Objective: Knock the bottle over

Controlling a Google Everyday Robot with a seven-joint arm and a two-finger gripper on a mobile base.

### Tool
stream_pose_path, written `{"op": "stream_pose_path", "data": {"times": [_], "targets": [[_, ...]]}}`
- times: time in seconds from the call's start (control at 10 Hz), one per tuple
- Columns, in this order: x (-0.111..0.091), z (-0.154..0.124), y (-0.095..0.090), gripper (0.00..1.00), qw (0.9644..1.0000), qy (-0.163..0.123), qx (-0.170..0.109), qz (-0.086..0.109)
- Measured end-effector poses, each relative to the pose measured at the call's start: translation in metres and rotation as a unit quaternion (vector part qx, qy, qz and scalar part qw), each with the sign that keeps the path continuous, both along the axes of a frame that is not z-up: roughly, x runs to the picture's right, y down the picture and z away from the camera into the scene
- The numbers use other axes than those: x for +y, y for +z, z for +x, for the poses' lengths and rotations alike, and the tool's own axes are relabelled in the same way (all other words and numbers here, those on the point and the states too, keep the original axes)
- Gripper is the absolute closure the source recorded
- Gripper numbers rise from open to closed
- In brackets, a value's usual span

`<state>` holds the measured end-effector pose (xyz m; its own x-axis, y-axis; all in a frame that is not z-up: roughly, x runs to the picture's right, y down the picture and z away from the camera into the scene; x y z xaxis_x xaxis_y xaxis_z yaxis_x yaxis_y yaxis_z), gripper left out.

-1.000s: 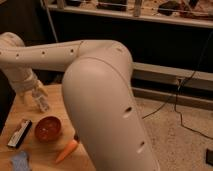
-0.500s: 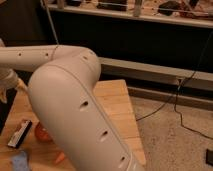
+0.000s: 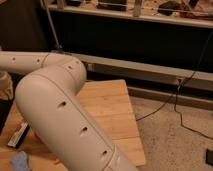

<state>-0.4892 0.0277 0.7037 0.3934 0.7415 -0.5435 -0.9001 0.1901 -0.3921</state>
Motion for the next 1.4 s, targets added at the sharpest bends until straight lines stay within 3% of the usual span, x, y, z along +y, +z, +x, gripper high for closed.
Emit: {"op": "stream_pose_path", "data": {"times": [0.2, 0.6, 0.9, 1.1, 1.4], "targets": [[-0.002, -0.007, 0.016, 1.00, 0.9996, 0.023, 0.012, -0.003], [-0.018, 0.003, 0.051, 1.00, 0.9950, 0.075, 0.065, 0.010], [-0.015, 0.024, 0.071, 1.00, 0.9922, 0.087, 0.089, 0.004], [-0.013, 0.047, 0.085, 1.00, 0.9907, 0.086, 0.106, 0.001], [-0.028, 0.104, 0.091, 1.00, 0.9859, 0.090, 0.141, 0.009]]}}
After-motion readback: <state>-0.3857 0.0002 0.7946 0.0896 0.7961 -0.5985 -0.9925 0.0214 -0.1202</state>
